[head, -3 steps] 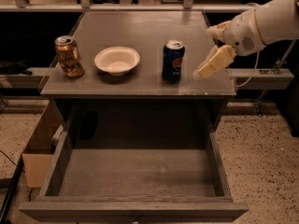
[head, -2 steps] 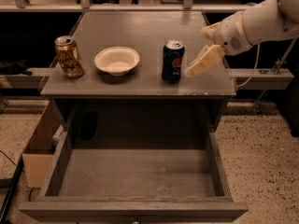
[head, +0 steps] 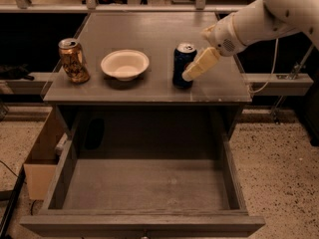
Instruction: Place pepsi can into top drawer
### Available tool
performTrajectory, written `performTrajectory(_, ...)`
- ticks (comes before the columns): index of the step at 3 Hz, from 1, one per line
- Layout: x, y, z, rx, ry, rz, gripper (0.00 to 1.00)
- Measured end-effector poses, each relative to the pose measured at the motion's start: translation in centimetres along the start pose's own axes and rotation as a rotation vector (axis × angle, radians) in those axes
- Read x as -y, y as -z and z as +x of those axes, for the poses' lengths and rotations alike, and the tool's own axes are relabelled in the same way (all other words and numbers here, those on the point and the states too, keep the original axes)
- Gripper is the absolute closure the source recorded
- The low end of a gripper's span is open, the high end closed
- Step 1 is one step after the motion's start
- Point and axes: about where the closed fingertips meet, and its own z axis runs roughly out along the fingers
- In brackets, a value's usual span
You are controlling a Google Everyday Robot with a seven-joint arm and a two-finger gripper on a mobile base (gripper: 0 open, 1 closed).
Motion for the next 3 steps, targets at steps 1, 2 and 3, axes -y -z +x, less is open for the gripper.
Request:
performTrajectory(1,-0.3,-2.4,-0.7,0.004,-0.006,-0.018,0.0)
performTrajectory(2,-0.8,-3.7,-0.6,0.03,-0.051,-0.031,0.0)
performTrajectory(3,-0.8,-3.7,-0.6,0.033,-0.055,-0.032,0.18)
